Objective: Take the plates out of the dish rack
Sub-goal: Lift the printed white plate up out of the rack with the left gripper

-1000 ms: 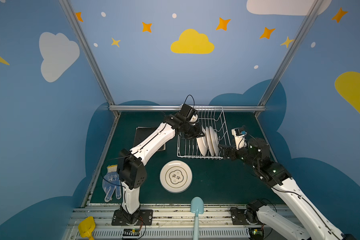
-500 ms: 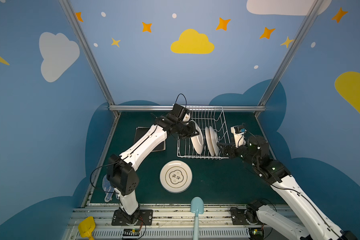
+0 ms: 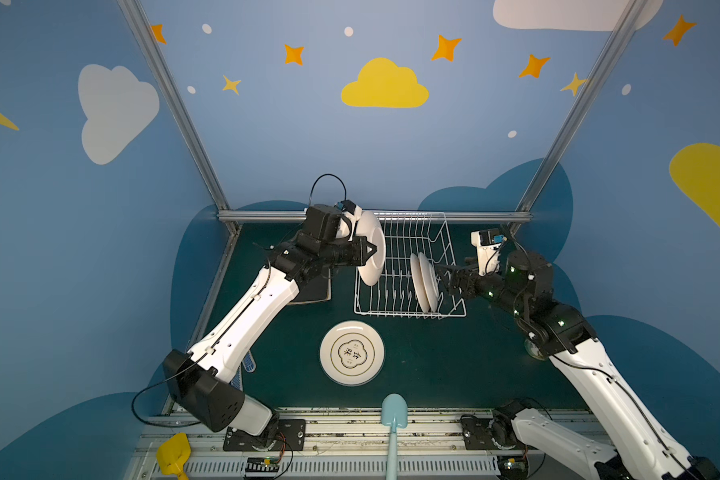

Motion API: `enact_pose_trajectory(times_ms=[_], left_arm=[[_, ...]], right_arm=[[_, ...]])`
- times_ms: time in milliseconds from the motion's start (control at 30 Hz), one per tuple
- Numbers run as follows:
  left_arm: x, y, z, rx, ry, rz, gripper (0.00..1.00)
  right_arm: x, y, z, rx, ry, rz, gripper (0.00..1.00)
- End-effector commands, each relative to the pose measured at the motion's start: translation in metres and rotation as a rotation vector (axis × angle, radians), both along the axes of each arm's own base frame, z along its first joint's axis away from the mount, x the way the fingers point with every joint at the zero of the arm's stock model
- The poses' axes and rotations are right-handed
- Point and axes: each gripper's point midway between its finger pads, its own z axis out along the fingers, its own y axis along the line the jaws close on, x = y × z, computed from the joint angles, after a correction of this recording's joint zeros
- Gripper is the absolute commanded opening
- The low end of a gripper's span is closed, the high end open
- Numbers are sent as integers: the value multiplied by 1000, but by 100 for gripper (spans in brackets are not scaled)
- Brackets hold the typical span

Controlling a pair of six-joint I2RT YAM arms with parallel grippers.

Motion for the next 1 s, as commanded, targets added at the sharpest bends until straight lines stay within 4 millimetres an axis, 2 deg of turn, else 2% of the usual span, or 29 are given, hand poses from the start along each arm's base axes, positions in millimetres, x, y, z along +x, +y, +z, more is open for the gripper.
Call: enact_pose_trajectory(times_ms=[0,267,533,667,833,967], left_arm=[[4,9,32,55,-264,-18,3],[-18,30,27,267,-521,-79,3],[-39,39,17,476,-732,-163,3],[-47,37,5,590,-832,-223,3],[-53,35,-11,735,-929,-270,3],[-51,34,-15,809,-978,-255,3]], right_arm=[[-3,11,12,87,65,34,93],[7,38,34,252,115,111,93],[16,61,50,391,140,179,91],[19,77,47,410,191,231,89],[22,87,40,423,226,228,89],[22,98,32,428,247,238,89]])
